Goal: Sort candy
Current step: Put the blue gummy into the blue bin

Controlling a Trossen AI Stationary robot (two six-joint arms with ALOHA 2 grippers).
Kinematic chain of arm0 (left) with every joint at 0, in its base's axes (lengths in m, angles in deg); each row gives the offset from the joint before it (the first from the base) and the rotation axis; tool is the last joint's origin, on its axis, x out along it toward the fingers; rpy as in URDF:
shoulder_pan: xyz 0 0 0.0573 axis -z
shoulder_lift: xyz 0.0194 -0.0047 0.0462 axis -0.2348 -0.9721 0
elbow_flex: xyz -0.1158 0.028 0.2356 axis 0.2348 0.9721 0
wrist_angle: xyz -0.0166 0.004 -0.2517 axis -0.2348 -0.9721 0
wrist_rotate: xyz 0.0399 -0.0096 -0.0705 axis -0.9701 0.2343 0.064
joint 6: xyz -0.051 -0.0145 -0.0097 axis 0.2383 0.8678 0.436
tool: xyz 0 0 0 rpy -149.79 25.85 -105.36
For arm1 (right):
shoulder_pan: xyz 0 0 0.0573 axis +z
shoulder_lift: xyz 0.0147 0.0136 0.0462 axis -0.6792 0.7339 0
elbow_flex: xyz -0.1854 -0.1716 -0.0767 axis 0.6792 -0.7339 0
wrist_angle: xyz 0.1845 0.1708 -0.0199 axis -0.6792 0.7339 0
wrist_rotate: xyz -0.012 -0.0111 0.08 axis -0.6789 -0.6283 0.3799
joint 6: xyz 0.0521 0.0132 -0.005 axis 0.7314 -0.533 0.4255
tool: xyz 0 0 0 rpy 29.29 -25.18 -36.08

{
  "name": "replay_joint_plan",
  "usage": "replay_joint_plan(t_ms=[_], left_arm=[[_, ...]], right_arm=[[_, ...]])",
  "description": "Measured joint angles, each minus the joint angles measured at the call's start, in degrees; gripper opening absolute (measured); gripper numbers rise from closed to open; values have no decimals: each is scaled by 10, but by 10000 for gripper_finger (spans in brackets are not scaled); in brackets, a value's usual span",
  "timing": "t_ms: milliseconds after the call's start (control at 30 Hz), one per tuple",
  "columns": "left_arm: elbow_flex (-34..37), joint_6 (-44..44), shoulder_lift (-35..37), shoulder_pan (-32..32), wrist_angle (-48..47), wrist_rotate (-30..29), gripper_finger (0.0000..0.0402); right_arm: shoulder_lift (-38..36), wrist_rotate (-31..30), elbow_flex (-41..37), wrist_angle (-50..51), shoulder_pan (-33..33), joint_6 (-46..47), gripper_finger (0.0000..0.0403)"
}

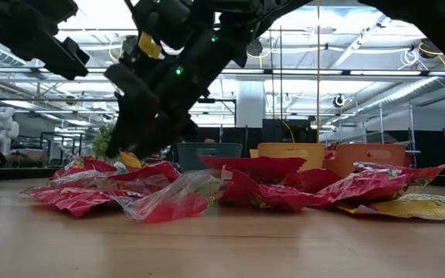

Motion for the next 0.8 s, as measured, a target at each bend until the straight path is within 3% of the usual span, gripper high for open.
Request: replay_joint_plan(t_ms=[600,800], left_arm=[[0,-8,0,0,0,18,148],[0,-6,0,0,0,18,148]], right_arm=[[16,-4,0,29,4,2,137],[15,-8,0,35,4,-11,68]])
